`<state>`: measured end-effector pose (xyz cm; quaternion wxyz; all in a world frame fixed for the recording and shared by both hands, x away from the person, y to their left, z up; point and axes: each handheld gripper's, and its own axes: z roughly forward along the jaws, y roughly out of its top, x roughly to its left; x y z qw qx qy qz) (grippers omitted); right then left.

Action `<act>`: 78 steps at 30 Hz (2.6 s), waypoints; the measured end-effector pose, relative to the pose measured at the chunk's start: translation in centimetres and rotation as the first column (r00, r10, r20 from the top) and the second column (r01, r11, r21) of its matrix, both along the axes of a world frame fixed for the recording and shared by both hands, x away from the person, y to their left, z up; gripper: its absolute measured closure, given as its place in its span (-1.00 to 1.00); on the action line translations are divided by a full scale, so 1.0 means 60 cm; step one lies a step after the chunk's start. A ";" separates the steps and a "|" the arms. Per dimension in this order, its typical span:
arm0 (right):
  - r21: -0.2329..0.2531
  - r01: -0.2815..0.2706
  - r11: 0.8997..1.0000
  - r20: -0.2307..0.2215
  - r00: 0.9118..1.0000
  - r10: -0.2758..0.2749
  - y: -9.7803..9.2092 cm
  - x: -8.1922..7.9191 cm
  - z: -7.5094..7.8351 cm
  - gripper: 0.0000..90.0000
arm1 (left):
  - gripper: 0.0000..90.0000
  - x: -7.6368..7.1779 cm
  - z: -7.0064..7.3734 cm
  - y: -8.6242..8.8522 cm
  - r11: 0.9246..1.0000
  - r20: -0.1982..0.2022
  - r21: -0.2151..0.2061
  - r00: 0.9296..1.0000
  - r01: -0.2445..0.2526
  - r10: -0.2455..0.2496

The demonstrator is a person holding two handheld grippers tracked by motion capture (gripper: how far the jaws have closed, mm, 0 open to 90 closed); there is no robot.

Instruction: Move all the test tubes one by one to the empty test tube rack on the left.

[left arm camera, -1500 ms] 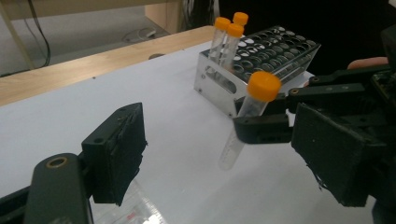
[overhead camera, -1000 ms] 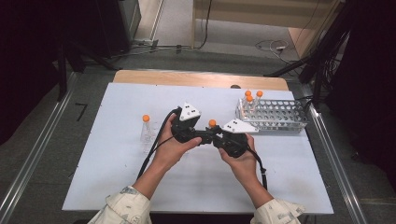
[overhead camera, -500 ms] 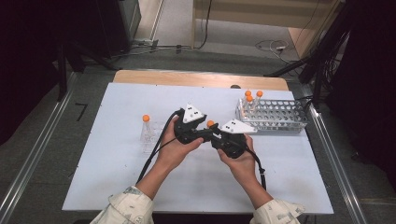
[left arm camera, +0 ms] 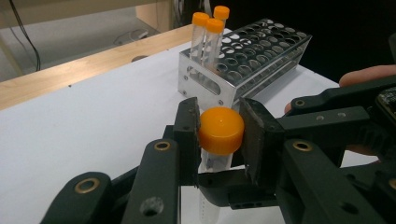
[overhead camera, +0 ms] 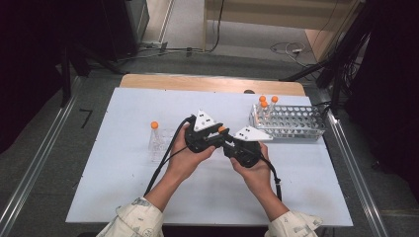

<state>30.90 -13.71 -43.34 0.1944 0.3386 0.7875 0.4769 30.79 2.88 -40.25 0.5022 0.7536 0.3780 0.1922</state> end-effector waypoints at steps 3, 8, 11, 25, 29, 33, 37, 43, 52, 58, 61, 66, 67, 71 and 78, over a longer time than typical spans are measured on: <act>0.002 0.000 1.000 -0.002 1.000 0.000 -0.001 0.000 0.000 0.59 | 0.56 0.000 0.000 -0.001 1.000 0.004 0.001 1.000 0.001 -0.001; 0.007 -0.002 1.000 -0.003 1.000 0.002 -0.001 0.000 0.001 0.52 | 0.57 -0.001 0.001 -0.001 1.000 0.009 0.002 1.000 -0.001 0.001; 0.019 -0.012 1.000 0.002 1.000 0.012 0.001 -0.001 0.003 0.15 | 0.58 -0.001 0.003 0.001 1.000 0.013 -0.002 1.000 -0.002 0.002; 0.036 -0.002 0.999 -0.029 1.000 0.003 -0.006 0.008 -0.007 -0.56 | 0.58 -0.002 0.028 0.036 0.999 0.037 -0.024 0.999 -0.035 0.035; 0.041 0.012 0.999 -0.037 0.999 -0.010 -0.015 0.012 -0.010 -0.56 | 0.58 -0.002 0.039 0.061 0.997 0.047 -0.034 0.997 -0.063 0.064; 0.050 0.024 0.998 -0.044 0.999 -0.022 -0.023 0.015 -0.010 -0.55 | 0.58 -0.002 0.048 0.092 0.994 0.052 -0.037 0.993 -0.103 0.105; 0.046 0.028 0.999 -0.047 0.999 -0.025 -0.025 0.015 -0.010 -0.54 | 0.58 -0.001 0.053 0.121 0.989 0.054 -0.044 0.989 -0.138 0.140; 0.048 0.030 0.998 -0.044 0.999 -0.028 -0.027 0.016 -0.010 -0.53 | 0.58 0.000 0.059 0.166 0.980 0.057 -0.050 0.980 -0.190 0.193; 0.051 0.032 0.998 -0.044 0.999 -0.030 -0.028 0.016 -0.010 -0.53 | 0.58 0.002 0.052 0.210 0.965 0.055 -0.037 0.964 -0.259 0.261; 0.050 0.032 0.998 -0.044 0.999 -0.030 -0.027 0.016 -0.010 -0.53 | 0.58 0.005 0.045 0.226 0.955 0.062 -0.026 0.953 -0.294 0.295; 0.049 0.032 0.998 -0.044 0.999 -0.030 -0.028 0.016 -0.009 -0.53 | 0.58 0.004 0.042 0.230 0.953 0.063 -0.021 0.951 -0.303 0.303; 0.050 0.031 0.998 -0.044 0.999 -0.029 -0.028 0.015 -0.009 -0.53 | 0.58 0.002 0.038 0.237 0.950 0.064 -0.004 0.948 -0.313 0.312; 0.049 0.029 0.998 -0.044 0.999 -0.027 -0.028 0.015 -0.009 -0.53 | 0.58 0.002 0.037 0.238 0.949 0.066 0.001 0.947 -0.316 0.316; 0.049 0.028 0.998 -0.044 0.999 -0.026 -0.027 0.015 -0.009 -0.53 | 0.57 0.000 0.031 0.239 0.948 0.066 0.017 0.946 -0.318 0.316; 0.049 0.025 0.998 -0.045 0.999 -0.022 -0.026 0.014 -0.009 -0.53 | 0.57 0.000 0.014 0.235 0.950 0.054 0.039 0.950 -0.311 0.309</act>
